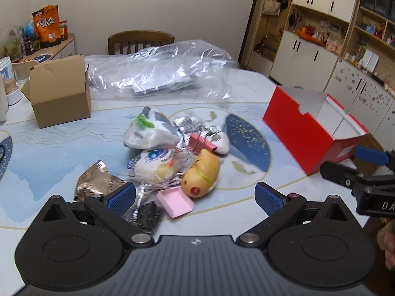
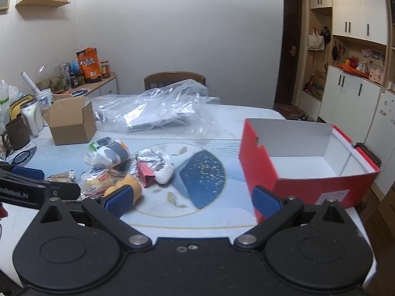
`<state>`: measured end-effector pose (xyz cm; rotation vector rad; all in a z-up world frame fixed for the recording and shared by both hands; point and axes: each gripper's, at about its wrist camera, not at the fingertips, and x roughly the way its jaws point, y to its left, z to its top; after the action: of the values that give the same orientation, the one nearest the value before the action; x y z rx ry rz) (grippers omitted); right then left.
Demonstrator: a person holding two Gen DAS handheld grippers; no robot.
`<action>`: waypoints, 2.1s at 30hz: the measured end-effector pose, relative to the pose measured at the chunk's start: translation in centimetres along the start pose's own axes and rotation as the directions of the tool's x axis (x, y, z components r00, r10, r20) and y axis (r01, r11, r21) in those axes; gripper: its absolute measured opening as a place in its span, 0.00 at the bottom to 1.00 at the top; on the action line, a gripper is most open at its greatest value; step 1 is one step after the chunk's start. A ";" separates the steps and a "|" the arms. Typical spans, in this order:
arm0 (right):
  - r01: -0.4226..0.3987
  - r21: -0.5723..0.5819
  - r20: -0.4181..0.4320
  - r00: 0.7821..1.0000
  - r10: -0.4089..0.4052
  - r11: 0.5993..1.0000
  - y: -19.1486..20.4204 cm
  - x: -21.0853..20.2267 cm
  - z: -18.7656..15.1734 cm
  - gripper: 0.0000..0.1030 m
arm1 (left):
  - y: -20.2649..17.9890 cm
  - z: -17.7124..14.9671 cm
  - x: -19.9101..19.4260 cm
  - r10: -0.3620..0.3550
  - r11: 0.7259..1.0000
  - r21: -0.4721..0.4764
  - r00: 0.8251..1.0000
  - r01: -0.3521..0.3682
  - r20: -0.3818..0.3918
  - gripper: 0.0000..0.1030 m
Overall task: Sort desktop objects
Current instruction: 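Move both tools toward the pile of items on the table, then grasp the clear bag of black items with left tool while right tool grasps yellow toy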
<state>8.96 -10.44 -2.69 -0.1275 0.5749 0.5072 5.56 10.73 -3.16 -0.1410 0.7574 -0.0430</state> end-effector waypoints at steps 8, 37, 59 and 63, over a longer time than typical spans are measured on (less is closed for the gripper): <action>-0.041 -0.016 -0.033 0.999 0.041 0.999 2.2 3.3 0.8 0.99 | 2.1 -0.8 1.9 0.008 0.999 0.054 1.000 -0.008 -0.017 1.00; -0.209 -0.290 -0.312 0.943 0.114 0.934 9.6 15.2 0.5 0.90 | 4.2 -3.9 6.7 0.003 0.962 0.272 0.995 0.024 -0.098 0.71; -0.225 -0.218 -0.351 0.926 0.139 0.950 9.9 15.5 0.8 0.67 | 5.3 -3.7 6.4 -0.059 0.968 0.236 0.991 0.087 -0.123 0.26; -0.218 -0.204 -0.346 0.928 0.137 0.954 9.5 14.4 1.1 0.67 | 5.2 -3.5 6.1 -0.077 0.969 0.224 0.990 0.103 -0.119 0.22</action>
<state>15.19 4.22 -9.50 -0.3988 0.8566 0.7411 7.55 14.98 -10.55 0.0482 0.8495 -0.2260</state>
